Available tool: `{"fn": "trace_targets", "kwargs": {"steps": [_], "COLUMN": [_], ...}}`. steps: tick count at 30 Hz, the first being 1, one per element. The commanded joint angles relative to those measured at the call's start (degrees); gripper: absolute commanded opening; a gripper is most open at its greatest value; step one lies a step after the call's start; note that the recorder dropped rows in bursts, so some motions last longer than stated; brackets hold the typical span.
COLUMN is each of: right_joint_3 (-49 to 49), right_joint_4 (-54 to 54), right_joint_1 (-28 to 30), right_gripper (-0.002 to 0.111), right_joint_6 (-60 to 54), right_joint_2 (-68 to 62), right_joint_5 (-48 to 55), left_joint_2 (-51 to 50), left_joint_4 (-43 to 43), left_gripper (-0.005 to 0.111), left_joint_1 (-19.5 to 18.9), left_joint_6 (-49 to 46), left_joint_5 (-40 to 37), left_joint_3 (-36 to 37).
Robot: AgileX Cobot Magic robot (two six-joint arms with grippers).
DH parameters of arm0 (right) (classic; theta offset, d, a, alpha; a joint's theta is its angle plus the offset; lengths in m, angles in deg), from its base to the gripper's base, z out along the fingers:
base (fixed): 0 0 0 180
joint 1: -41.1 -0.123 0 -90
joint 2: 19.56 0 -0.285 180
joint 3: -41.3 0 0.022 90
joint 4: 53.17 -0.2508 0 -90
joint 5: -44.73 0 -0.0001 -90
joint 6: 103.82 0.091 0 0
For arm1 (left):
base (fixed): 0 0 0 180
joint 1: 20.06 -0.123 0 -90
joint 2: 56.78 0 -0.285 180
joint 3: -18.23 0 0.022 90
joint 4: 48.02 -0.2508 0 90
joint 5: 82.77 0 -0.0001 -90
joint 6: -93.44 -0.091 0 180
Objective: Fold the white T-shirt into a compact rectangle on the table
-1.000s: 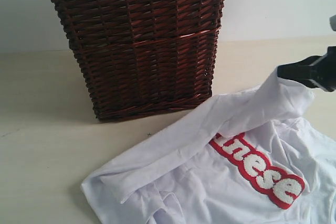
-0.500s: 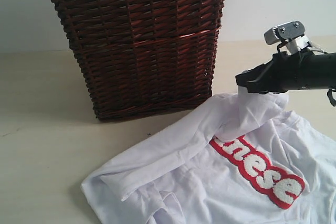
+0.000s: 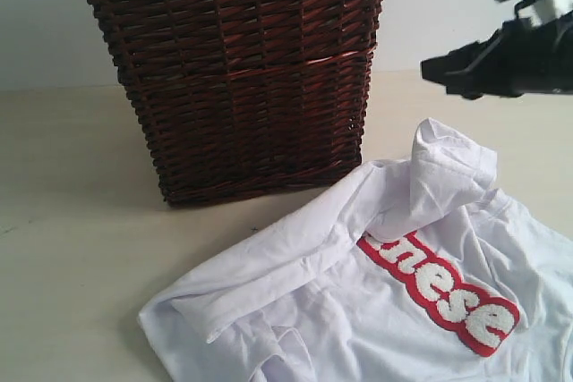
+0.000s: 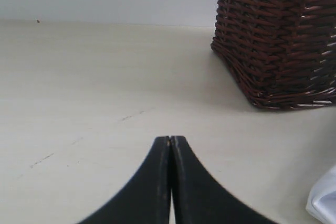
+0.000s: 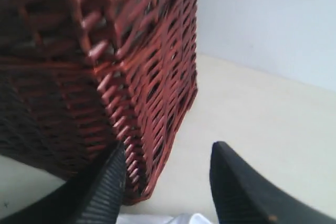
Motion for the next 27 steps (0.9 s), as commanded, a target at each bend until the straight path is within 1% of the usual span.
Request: {"fn": "trace_targets", "kwargs": {"steps": [1, 3, 4, 5, 7, 10, 14, 18, 22, 25, 27], "right_joint_3": [-0.4, -0.3, 0.4, 1.0, 3.2, 5.5, 5.8, 5.8, 6.1, 7.2, 8.3], "right_joint_4": [19.9, 36.3, 44.5, 50.7, 56.6, 56.4, 55.2, 60.0, 69.7, 81.5, 90.1], "right_joint_1": [6.5, 9.6, 11.0, 12.1, 13.4, 13.7, 13.6, 13.6, 13.6, 13.6, 13.6], "right_gripper": [0.047, 0.04, 0.033, 0.028, 0.014, 0.0, 0.0, 0.0, 0.0, 0.0, 0.0], "right_joint_6": [15.6, 24.5, 29.2, 31.1, 30.6, 28.1, 28.4, 31.0, 37.5, 48.5, 53.3], "right_joint_2": [4.6, 4.4, 3.7, 2.7, 0.2, -4.3, -11.0, -14.1, -14.3, -14.3, -14.3], "right_joint_5": [1.1, 4.9, 7.5, 9.3, 9.9, 5.3, -0.4, -2.6, -3.6, -3.6, -2.3], "left_joint_2": [0.3, 0.3, 0.3, 0.3, 0.3, 0.3, 0.3, 0.3, 0.3, 0.3, 0.3], "left_joint_4": [-0.1, -0.1, -0.1, -0.1, -0.1, -0.1, -0.1, -0.1, -0.1, -0.1, -0.1], "left_gripper": [0.0, 0.0, 0.0, 0.0, 0.0, 0.0, 0.0, 0.0, 0.0, 0.0, 0.0], "left_joint_1": [0.5, 0.5, 0.5, 0.5, 0.5, 0.5, 0.5, 0.5, 0.5, 0.5, 0.5], "left_joint_6": [-0.1, -0.1, -0.1, -0.1, -0.1, -0.1, -0.1, -0.1, -0.1, -0.1, -0.1], "left_joint_5": [0.3, 0.3, 0.3, 0.3, 0.3, 0.3, 0.3, 0.3, 0.3, 0.3, 0.3], "left_joint_3": [0.0, 0.0, 0.0, 0.0, 0.0, 0.0, 0.0, 0.0, 0.0, 0.0, 0.0]}}
